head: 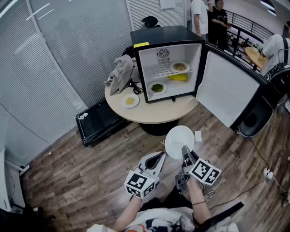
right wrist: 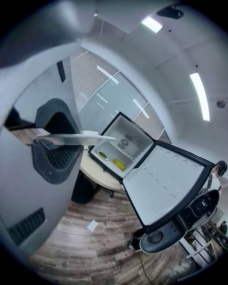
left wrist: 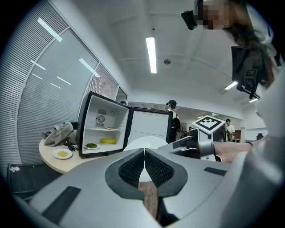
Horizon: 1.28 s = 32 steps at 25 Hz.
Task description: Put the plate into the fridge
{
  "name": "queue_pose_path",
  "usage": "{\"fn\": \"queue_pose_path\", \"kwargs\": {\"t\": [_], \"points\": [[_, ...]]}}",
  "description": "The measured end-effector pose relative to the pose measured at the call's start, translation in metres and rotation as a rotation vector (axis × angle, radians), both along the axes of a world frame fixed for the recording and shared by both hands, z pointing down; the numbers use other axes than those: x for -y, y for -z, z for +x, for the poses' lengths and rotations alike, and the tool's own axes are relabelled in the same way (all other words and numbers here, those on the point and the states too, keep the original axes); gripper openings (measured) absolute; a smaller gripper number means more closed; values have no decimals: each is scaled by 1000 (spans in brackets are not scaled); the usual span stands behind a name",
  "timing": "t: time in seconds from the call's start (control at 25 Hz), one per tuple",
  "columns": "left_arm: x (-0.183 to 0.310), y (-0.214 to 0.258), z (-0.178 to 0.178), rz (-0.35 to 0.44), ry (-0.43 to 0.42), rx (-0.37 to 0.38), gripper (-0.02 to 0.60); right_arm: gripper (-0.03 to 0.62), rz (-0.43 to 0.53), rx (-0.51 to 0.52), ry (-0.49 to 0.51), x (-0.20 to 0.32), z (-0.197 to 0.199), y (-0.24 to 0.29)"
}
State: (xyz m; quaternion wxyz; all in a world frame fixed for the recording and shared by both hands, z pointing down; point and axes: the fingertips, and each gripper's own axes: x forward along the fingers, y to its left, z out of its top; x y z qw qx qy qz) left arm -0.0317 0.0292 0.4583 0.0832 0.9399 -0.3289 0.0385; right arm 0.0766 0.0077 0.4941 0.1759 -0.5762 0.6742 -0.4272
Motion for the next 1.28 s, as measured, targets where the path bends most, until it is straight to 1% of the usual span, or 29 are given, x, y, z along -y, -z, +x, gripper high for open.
{"fn": "queue_pose_path", "kwargs": {"t": [0.48,0.68,0.92,1.28], "points": [[61,2,43,-1,47,-1,11,32,4,-17,58,63,40,2],[82,-2,61,-1,75,8,11,32,7,-9,78,84,62,2],[98,-5,65,-10,136,2,11,32,7,-15,109,100,79,0],[106,-11,73,-24,170,32,11,32,-3,19,157,117,82,-11]]}}
